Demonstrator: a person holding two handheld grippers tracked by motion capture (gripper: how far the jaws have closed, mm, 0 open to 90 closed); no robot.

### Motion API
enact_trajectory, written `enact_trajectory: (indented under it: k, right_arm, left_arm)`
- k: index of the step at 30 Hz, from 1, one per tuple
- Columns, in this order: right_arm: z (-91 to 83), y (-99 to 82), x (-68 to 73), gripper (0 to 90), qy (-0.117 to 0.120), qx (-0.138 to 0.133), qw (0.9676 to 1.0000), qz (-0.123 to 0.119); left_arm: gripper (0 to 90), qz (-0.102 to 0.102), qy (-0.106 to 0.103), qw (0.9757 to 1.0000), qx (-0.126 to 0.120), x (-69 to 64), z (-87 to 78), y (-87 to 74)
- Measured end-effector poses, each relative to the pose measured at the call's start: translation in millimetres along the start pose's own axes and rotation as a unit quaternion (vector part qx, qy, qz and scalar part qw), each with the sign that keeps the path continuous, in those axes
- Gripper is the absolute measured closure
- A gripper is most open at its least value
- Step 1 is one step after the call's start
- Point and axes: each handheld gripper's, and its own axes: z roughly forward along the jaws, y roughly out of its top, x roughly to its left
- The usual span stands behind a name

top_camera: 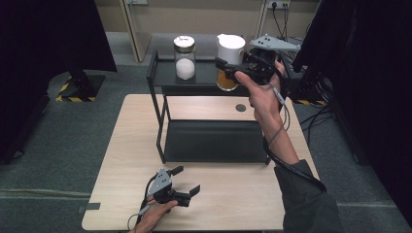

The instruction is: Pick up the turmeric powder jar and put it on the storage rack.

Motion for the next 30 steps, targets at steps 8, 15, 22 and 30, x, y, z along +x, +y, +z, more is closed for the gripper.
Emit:
enact_trajectory:
  k: [8,15,22,30]
  right_arm:
    - [21.7,-0.3,-2.8,30.9,-0.027,-0.011,0.9996,-0.002]
    - [37.6,0.9,-1.8,30.9,-0.045,-0.011,0.9989,-0.002]
    - [50.2,-3.1,-2.3,30.9,-0.054,-0.007,0.9985,0.004]
    - [57.2,-9.1,-4.3,30.9,-0.060,-0.006,0.9982,0.008]
  left_arm:
    - [0.2,-0.001,0.000,1.0000,0.000,0.4,-0.1,0.0]
    - [0.2,-0.002,-0.001,1.0000,-0.001,0.2,-0.4,0.0]
    - [0.2,-0.004,-0.002,1.0000,-0.001,0.3,-0.3,-0.3]
    - [0.2,-0.007,-0.002,1.0000,0.000,1.0,-0.4,-0.2]
